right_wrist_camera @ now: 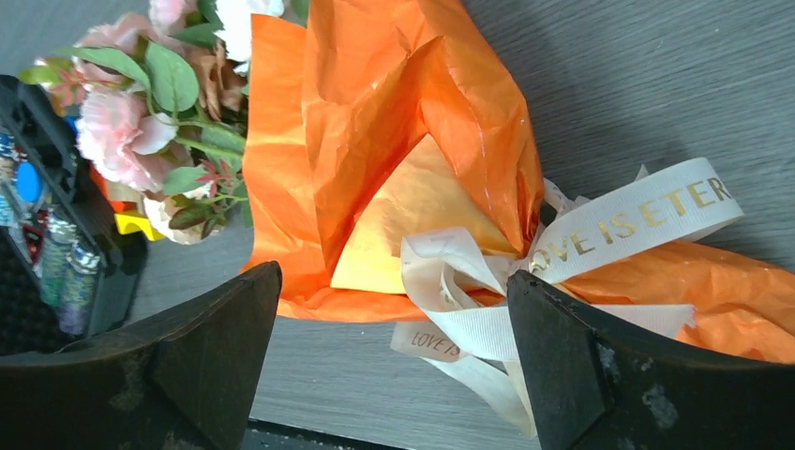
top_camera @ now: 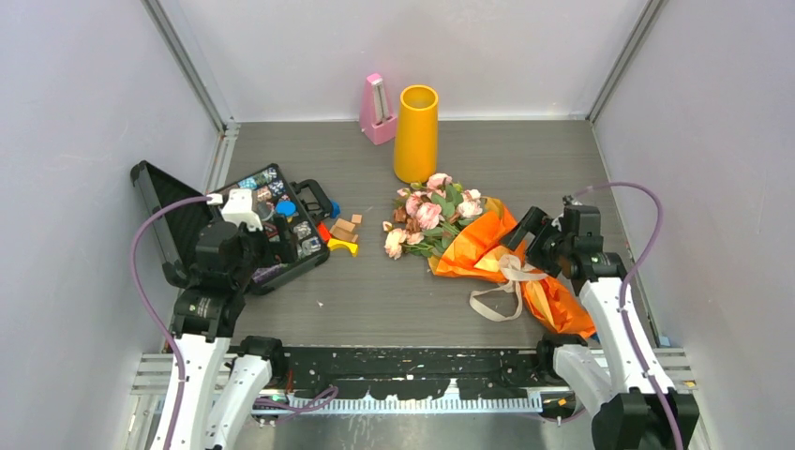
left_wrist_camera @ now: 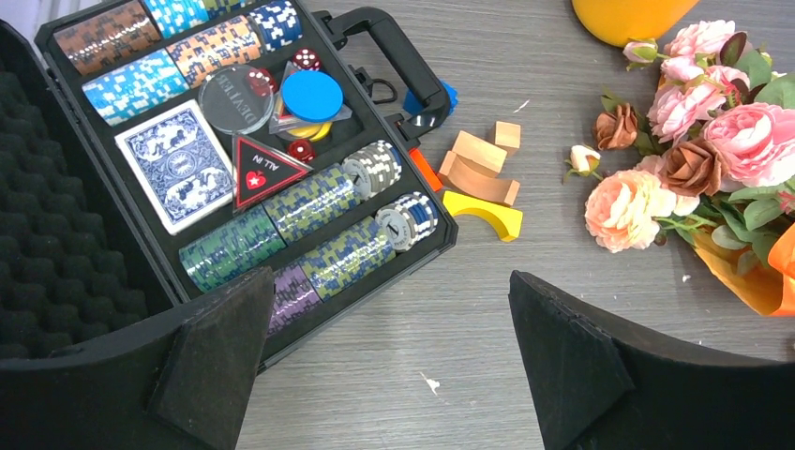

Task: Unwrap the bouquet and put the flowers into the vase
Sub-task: Adjust the fake flower at the center of the board, then pick up the fake flower at the center of the board.

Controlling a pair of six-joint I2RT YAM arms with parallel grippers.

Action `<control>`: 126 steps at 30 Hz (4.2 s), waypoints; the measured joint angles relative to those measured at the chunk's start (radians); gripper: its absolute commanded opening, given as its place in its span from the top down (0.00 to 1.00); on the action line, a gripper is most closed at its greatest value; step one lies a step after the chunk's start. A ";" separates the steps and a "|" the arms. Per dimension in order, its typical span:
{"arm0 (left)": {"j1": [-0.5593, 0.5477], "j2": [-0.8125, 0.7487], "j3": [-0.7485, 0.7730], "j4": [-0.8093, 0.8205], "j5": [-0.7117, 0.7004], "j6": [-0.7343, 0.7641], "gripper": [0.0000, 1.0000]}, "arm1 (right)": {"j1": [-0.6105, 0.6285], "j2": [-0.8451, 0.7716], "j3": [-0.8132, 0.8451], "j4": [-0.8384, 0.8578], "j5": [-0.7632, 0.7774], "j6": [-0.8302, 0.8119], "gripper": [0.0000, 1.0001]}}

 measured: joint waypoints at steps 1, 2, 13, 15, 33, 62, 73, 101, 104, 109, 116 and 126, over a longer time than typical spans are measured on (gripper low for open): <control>-0.001 0.002 -0.001 0.002 0.003 0.000 0.02 | 0.011 0.013 -0.004 0.008 0.006 0.000 0.14; -0.002 0.005 -0.002 0.003 0.005 0.000 0.02 | 0.023 0.027 -0.006 0.016 0.019 0.000 0.19; -0.003 0.032 -0.002 0.005 0.039 0.002 0.02 | 0.153 0.121 -0.031 0.059 0.327 -0.002 0.30; -0.003 0.038 -0.002 0.005 0.042 0.003 0.02 | 0.152 0.148 -0.043 0.076 0.346 -0.001 0.37; -0.003 0.061 -0.002 0.006 0.059 0.005 0.02 | 0.196 0.245 -0.089 0.209 0.266 0.047 1.00; -0.007 0.074 -0.005 0.014 0.088 0.005 0.02 | 0.595 0.301 -0.060 0.314 0.412 0.181 0.50; -0.007 0.074 -0.009 0.019 0.106 0.005 0.02 | 0.567 0.168 -0.016 0.214 0.361 0.016 0.25; -0.007 0.084 -0.009 0.020 0.121 0.005 0.02 | 0.841 0.213 -0.147 0.325 0.139 0.071 0.28; -0.007 0.084 -0.009 0.020 0.121 0.005 0.02 | 0.907 0.253 -0.115 0.296 0.234 0.086 0.25; -0.007 0.084 -0.009 0.020 0.121 0.005 0.02 | 0.991 0.315 -0.054 0.240 0.398 0.109 0.23; -0.007 0.084 -0.009 0.020 0.121 0.005 0.02 | 1.080 0.422 0.021 0.150 0.585 0.138 0.23; -0.007 0.084 -0.009 0.020 0.129 0.005 0.02 | 1.086 0.537 0.054 0.170 0.587 0.094 0.33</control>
